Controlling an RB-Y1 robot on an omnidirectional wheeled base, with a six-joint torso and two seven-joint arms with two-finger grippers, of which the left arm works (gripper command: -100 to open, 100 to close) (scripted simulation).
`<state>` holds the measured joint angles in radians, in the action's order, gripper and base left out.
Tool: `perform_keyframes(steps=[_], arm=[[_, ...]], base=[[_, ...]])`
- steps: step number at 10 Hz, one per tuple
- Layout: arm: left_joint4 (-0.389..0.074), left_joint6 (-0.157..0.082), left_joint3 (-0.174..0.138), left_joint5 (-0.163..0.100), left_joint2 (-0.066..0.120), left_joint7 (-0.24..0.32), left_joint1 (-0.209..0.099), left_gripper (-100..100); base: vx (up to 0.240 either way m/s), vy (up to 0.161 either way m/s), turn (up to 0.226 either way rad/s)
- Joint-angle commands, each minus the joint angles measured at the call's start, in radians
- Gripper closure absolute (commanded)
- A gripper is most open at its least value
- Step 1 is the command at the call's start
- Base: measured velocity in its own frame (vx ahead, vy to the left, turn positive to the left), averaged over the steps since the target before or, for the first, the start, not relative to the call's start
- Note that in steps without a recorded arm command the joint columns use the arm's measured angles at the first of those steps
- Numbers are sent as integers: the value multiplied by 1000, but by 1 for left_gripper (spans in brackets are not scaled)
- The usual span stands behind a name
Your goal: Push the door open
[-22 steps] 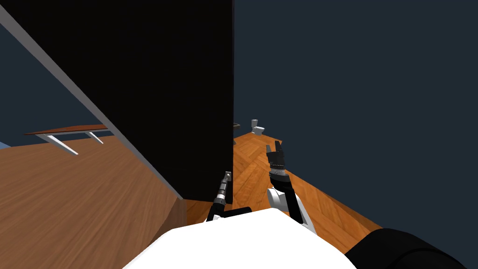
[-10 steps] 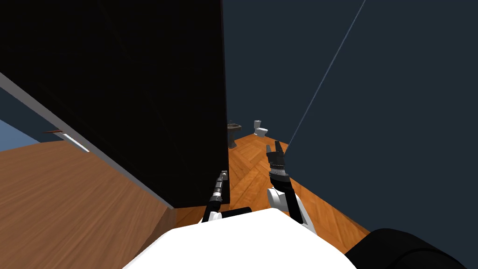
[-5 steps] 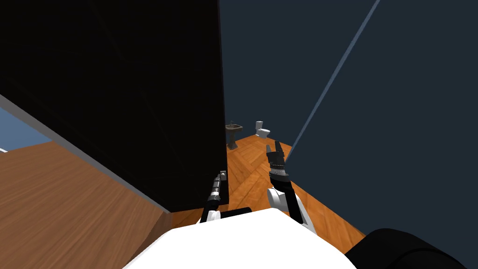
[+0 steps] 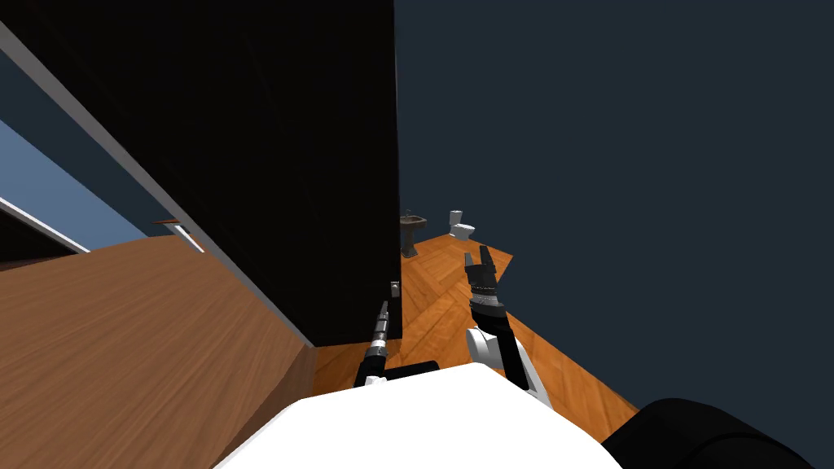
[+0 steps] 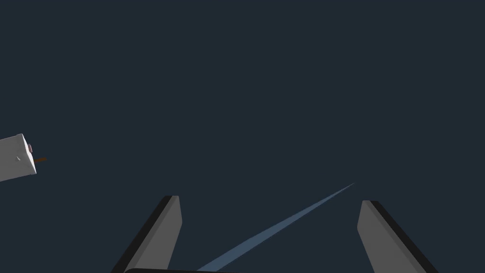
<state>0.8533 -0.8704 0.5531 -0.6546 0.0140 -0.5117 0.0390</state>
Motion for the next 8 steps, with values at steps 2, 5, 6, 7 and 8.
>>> perform_keyframes(steps=[2, 5, 6, 7, 8], arm=[[-16, -22, 29, 2, -53, -6, 7, -100], [-11, -20, 13, 9, 4, 4, 6, -100], [-15, -21, 9, 12, 11, 9, 3, -100], [-19, -23, 4, 15, 15, 15, -1, -100], [-25, -26, -3, 19, 13, 23, -6, -100]], base=[[-159, 24, 71], [78, -11, -14], [238, -38, -26], [242, -49, -17], [258, -45, -25]])
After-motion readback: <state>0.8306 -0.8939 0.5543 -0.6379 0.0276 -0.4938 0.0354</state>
